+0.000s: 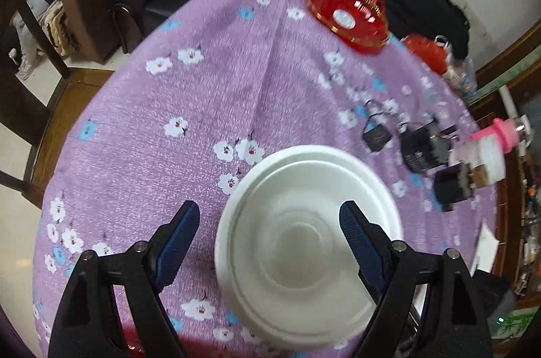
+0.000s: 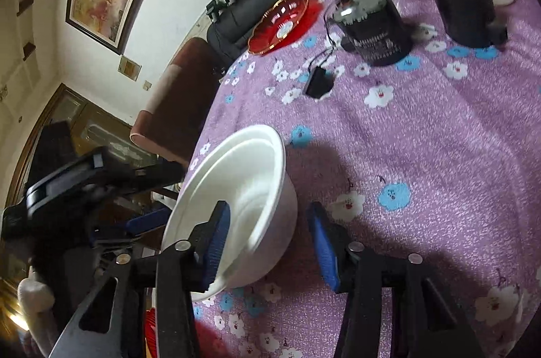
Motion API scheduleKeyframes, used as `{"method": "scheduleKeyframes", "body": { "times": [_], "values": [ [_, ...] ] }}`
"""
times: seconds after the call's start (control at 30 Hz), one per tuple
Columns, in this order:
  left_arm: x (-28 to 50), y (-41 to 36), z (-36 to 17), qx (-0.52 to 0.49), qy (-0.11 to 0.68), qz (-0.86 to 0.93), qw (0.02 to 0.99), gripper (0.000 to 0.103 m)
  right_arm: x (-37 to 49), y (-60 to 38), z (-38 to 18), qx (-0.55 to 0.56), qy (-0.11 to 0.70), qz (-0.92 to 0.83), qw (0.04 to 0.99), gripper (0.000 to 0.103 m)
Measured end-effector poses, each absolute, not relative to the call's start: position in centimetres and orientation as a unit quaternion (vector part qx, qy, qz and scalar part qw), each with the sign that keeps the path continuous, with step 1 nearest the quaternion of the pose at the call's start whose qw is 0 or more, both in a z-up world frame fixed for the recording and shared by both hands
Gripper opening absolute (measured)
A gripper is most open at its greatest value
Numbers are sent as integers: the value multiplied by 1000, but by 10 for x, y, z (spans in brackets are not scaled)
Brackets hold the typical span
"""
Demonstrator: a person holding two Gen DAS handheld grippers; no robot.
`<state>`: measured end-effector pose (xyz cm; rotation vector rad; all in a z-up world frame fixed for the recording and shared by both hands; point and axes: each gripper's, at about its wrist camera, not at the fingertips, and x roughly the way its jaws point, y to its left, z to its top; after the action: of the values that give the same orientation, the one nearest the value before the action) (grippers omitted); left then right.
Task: Organize plates and bowls
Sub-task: 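Close both grippers on the white bowl rim and lift it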
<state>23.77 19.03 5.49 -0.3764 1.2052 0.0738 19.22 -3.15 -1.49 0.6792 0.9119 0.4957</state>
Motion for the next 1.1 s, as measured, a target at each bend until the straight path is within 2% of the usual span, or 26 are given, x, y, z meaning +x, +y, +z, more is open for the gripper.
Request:
{"method": "scheduleKeyframes", "body": {
  "times": [0.1, 0.17, 0.2, 0.27, 0.33, 0.43, 0.5, 0.77, 0.9, 1.1],
  "values": [
    [239, 183, 49, -165, 568, 33, 806, 84, 194, -30, -18, 320, 430, 237, 810, 44],
    [239, 178, 50, -158, 569, 27, 807, 77, 195, -29, -19, 320, 430, 238, 810, 42],
    [239, 176, 51, -150, 569, 27, 808, 72, 195, -29, -19, 321, 431, 239, 809, 37],
    [239, 172, 55, -132, 565, 35, 814, 64, 195, -31, -20, 320, 430, 235, 811, 36],
    [238, 171, 57, -123, 563, 39, 817, 48, 194, -35, -21, 321, 429, 227, 813, 33],
    [234, 175, 63, -125, 558, 41, 819, 35, 194, -41, -23, 333, 428, 217, 812, 24],
    [226, 178, 70, -131, 549, 43, 824, 31, 193, -43, -21, 339, 425, 219, 811, 20],
    [170, 180, 121, -127, 493, 49, 859, 31, 167, -29, 12, 311, 387, 245, 833, 10],
    [126, 182, 153, -122, 458, 31, 880, 31, 141, -26, 25, 334, 387, 273, 815, 10],
    [63, 187, 176, -137, 414, -3, 900, 31, 91, -26, 61, 302, 379, 284, 827, 10]
  ]
}}
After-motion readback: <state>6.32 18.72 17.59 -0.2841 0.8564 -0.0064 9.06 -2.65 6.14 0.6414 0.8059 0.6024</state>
